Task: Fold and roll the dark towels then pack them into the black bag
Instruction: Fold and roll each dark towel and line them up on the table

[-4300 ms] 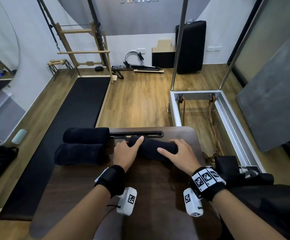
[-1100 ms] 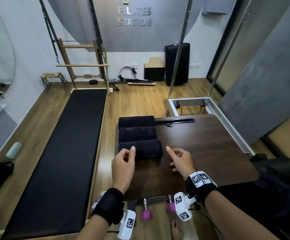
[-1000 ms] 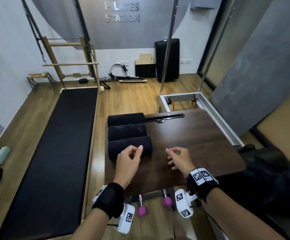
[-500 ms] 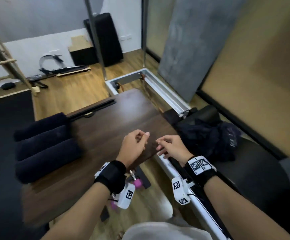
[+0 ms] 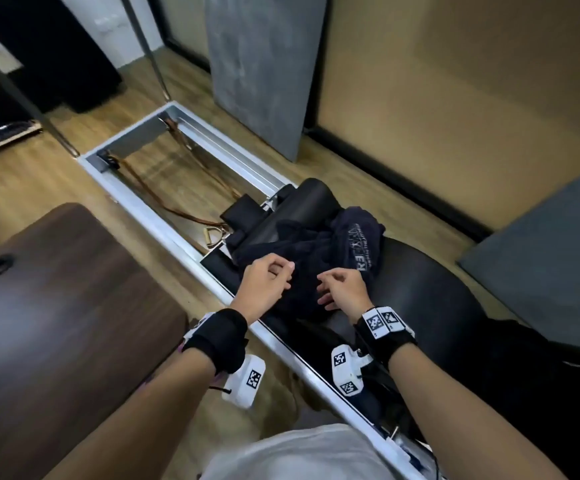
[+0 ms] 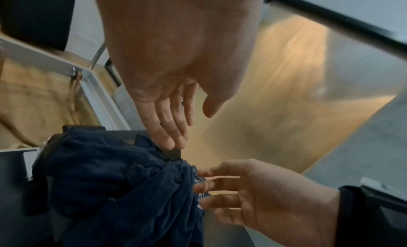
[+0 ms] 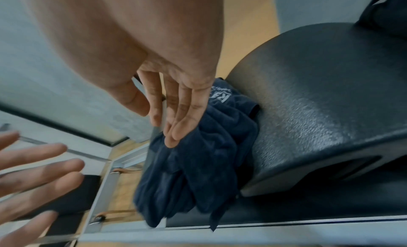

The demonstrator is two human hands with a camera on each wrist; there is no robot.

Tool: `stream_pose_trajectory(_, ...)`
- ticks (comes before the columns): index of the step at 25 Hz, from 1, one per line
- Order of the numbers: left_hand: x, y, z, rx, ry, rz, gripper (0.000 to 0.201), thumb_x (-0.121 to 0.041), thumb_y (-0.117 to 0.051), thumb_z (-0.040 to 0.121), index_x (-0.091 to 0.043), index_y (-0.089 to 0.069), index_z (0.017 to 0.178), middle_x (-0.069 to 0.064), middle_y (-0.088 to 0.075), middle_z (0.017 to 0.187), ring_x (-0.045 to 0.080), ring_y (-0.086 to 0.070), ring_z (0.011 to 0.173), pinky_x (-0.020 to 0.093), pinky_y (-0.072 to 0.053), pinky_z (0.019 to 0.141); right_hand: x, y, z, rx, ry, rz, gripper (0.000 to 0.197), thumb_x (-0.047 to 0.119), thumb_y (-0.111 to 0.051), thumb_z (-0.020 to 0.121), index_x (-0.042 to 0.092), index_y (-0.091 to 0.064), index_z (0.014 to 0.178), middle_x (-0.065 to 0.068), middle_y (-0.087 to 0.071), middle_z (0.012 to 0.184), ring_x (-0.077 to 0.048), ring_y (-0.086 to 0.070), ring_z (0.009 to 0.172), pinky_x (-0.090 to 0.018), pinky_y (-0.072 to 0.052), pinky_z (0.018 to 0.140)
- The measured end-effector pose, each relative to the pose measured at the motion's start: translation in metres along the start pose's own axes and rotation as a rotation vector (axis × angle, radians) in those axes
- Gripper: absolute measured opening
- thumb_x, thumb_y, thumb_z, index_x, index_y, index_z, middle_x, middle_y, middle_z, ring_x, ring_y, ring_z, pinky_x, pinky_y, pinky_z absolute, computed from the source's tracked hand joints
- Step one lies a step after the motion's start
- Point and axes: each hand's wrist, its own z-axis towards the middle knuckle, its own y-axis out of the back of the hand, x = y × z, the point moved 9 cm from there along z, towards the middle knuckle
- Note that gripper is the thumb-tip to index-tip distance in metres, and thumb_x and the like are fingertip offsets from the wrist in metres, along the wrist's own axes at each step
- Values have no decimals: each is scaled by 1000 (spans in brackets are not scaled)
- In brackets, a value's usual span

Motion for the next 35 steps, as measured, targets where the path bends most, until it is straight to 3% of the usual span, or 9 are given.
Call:
stream_pose_trajectory(9, 44, -43, 63, 9, 220, 33, 10, -21, -64, 104, -21, -71, 98, 7, -77, 98, 8, -72, 81, 16, -50, 66, -17, -9, 90, 170, -40, -338, 64, 7, -61, 96, 38, -46, 150, -17, -72, 106, -37, -74, 89, -42, -61, 72)
stream_pose_trajectory(13, 51, -38, 71, -29, 266, 52, 11, -20, -64, 103, -20, -71, 96, 11, -78, 98, 8, -72, 79, 22, -51, 69, -14, -1, 107, 4, 35, -501, 7, 14, -72, 91, 18, -70, 96, -9, -73, 99, -33, -69, 98, -40, -57, 85)
stream_pose_trajectory(15, 50, -37, 75, -39, 270, 54, 10, -20, -64, 103, -18, -72, 97, 13, -78, 98, 14, -74, 84, 25, -52, 72, -11, 7, 110, -46, 63, -426, 10, 12, -75, 90, 15, -70, 82, -3, -72, 88, -28, -69, 91, -39, -57, 82)
stream_pose_trajectory(19, 48, -48, 76, -13, 277, 95, 21, -27, -69, 101, -13, -71, 116, 4, -73, 99, 22, -72, 101, 27, -56, 82, 17, 22, 101, -47, 239, -320, 10, 5, -73, 90, 9, -69, 81, -2, -60, 96, -19, -61, 83, -35, -52, 85)
stream_pose_trajectory(24, 32, -75, 69, 158, 167, 199, 85, -34, -84, 90, -13, -39, 160, -4, -47, 151, 14, -47, 139, 32, -39, 119, 59, 48, 75, 8, 322, 95, 13, 7, -59, 101, 12, -59, 90, -3, -56, 86, -16, -55, 78, -36, -57, 66)
stream_pose_trajectory(26, 10, -77, 65, 154, 74, 166, 62, -37, -84, 90, -20, -59, 144, -12, -62, 138, 8, -60, 126, 35, -48, 110, 80, 56, 58, 47, 376, 223, 15, 7, -55, 105, 12, -56, 91, -6, -53, 85, -18, -54, 77, -31, -56, 58)
stream_pose_trajectory(29, -35, -63, 51, 75, -114, 107, 6, -28, -74, 99, -30, -72, 94, -19, -72, 84, -4, -65, 80, 34, -50, 77, 113, 67, 26, 60, 480, 329, 11, 8, -56, 106, 8, -58, 94, -7, -54, 86, -18, -55, 77, -31, -57, 59)
stream_pose_trajectory(32, -71, -44, 26, 44, -162, -42, 12, -23, -62, 107, -17, -73, 109, -2, -77, 99, 10, -72, 96, 32, -56, 83, 133, 70, -5, 114, 536, 364, 2, 6, -63, 102, 5, -62, 103, -3, -64, 91, -13, -62, 84, -35, -63, 71)
stream_pose_trajectory(35, -103, -19, -15, 11, -239, -130, 24, -26, -55, 111, -17, -69, 127, 2, -76, 118, 20, -71, 114, 32, -55, 99, 141, 56, -49, 264, 587, 295, 33, 1, -73, 94, 13, -65, 123, 0, -74, 119, -12, -68, 116, -34, -59, 96)
